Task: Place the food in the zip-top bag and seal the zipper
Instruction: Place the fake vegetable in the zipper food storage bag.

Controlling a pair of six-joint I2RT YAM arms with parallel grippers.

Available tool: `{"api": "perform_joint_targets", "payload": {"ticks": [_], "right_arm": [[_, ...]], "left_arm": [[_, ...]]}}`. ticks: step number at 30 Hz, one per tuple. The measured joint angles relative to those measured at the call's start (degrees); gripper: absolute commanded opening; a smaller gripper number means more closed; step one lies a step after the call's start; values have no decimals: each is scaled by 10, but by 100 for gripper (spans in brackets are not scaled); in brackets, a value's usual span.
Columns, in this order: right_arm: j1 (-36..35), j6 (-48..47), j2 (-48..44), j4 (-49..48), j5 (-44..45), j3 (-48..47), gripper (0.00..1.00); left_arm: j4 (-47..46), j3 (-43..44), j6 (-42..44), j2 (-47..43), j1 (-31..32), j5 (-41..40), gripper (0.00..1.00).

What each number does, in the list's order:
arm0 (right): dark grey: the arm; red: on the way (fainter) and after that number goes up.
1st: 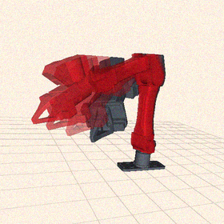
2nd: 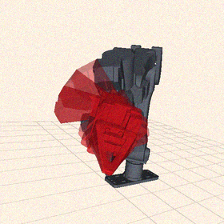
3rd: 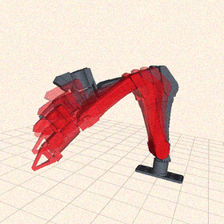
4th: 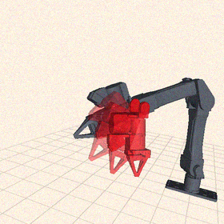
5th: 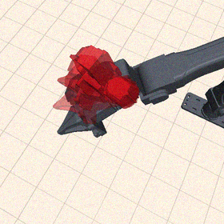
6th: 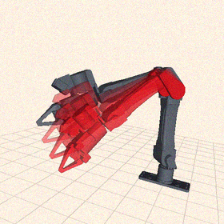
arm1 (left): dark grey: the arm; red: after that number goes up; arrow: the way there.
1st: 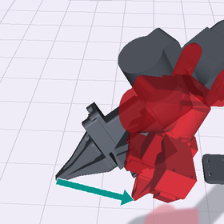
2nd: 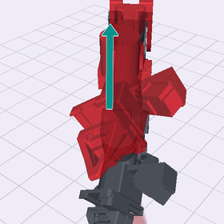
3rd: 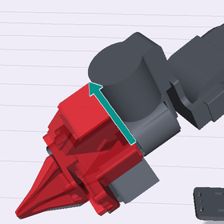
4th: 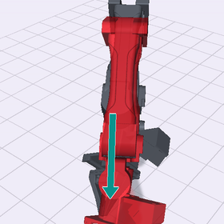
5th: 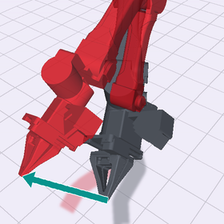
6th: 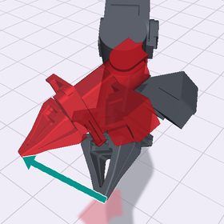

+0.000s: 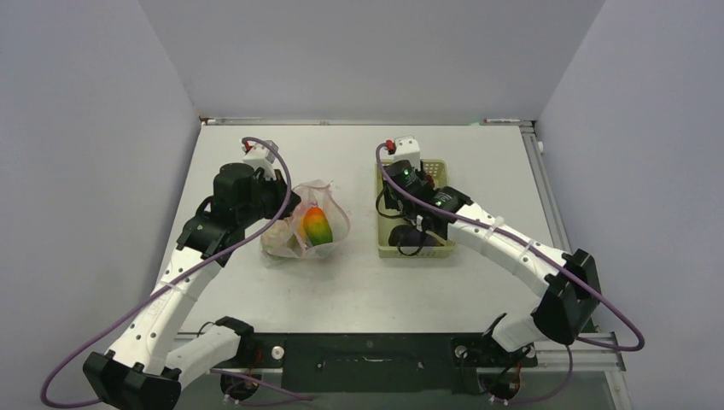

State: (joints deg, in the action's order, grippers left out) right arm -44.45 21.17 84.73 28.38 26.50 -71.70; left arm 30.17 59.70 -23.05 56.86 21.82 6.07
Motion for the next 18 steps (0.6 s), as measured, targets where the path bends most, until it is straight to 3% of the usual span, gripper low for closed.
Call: {"api": "perform_joint_targets", "payload": {"ticks": [18], "right_arm": [[-89,-23,-120,-52,-137,-9,25]], "left_arm": [[0,0,2,0,2,0,0]]}}
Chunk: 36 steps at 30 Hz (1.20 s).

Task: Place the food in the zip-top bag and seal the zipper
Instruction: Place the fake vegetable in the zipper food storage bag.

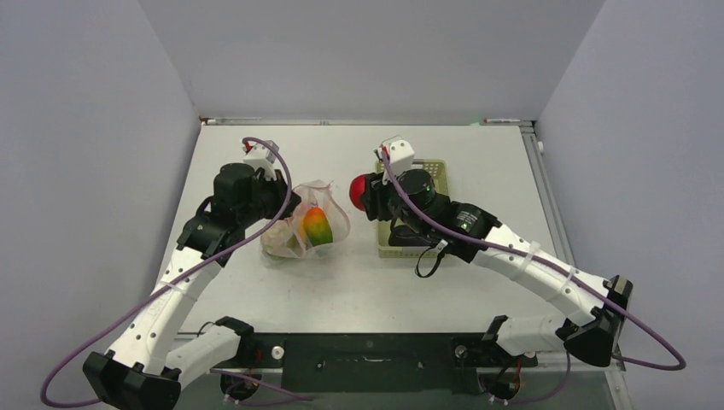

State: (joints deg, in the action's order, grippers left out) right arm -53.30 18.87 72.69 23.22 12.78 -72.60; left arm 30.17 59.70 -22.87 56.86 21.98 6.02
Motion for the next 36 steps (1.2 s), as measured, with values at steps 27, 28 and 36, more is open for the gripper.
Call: {"api": "perform_joint_targets", "payload": {"ticks": [27,28,36], "right_arm": [[-138,-43,110,-65,-52,-52,27],[-138,-44,114,-68,-52,-52,27],[-134,-45,152,-97,-58,-52,27]], "left_arm": [[0,0,1,-1,0,0,0],[0,0,1,-1,0,0,0],[0,0,5,-8,0,2,0]]}}
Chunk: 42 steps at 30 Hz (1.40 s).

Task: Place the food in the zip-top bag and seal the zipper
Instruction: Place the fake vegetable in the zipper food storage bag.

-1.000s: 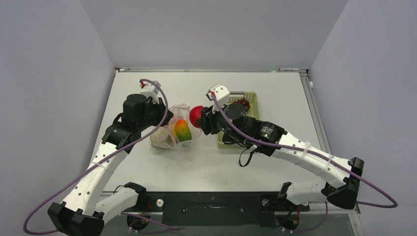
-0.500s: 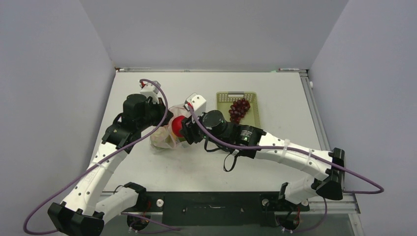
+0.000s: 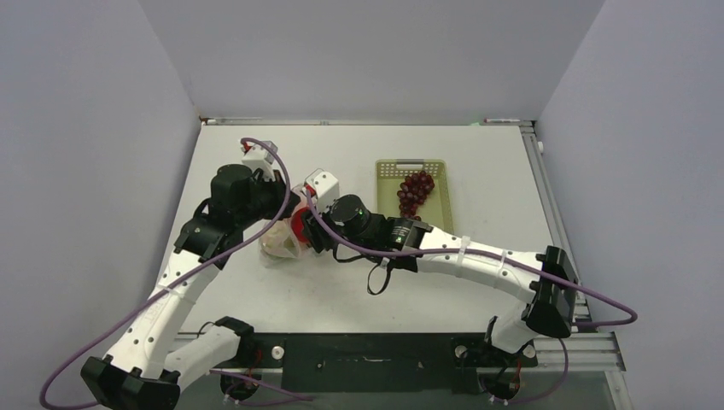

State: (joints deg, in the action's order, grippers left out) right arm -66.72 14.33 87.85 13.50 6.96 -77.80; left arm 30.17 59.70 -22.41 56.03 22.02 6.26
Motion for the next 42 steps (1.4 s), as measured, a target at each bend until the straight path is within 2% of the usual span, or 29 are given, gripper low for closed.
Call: {"api": "perform_joint_targets", "payload": {"ticks": [15,17,22,27,33,42], "right_arm": [[50,49,79,-79,-49,11,29],[55,63,92,-92,-51,11,33],[66,98,120,-110,-50,11,56],[72,113,129,-104,-44,15,72],[75,120,118,-105,-39,26,76],[70,120,33,-103,-28,41,81]], "left_arm": [[-3,-7,6,-22,0,36,0],[-4,-7,6,-23,0,40,0],[-4,-9,7,-24,0,46,0],[-5,-9,11,-25,-1,34,0],[-5,-9,11,-25,0,31,0],[-5,-9,10,-24,0,31,0]]}}
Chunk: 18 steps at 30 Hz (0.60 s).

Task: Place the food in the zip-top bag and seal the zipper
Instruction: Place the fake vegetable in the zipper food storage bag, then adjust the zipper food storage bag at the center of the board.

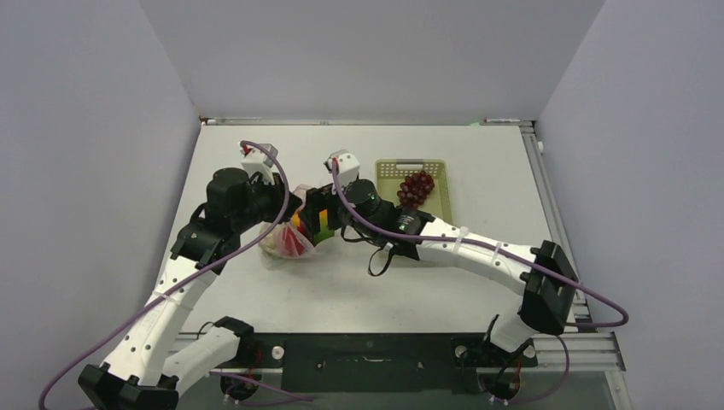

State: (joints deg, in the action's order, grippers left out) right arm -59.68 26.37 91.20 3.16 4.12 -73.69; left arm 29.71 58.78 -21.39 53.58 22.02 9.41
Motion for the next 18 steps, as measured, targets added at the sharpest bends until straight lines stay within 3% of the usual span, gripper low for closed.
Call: {"api": "perform_joint_targets", "payload": {"ticks": [9,18], "right_arm": [[-5,-2,-71,31,32,0,82],[-5,-2,-87,107,105,0,81]], "left_arm": [[0,0,0,3,0,0,0],[0,0,0,5,0,-2,0]]}}
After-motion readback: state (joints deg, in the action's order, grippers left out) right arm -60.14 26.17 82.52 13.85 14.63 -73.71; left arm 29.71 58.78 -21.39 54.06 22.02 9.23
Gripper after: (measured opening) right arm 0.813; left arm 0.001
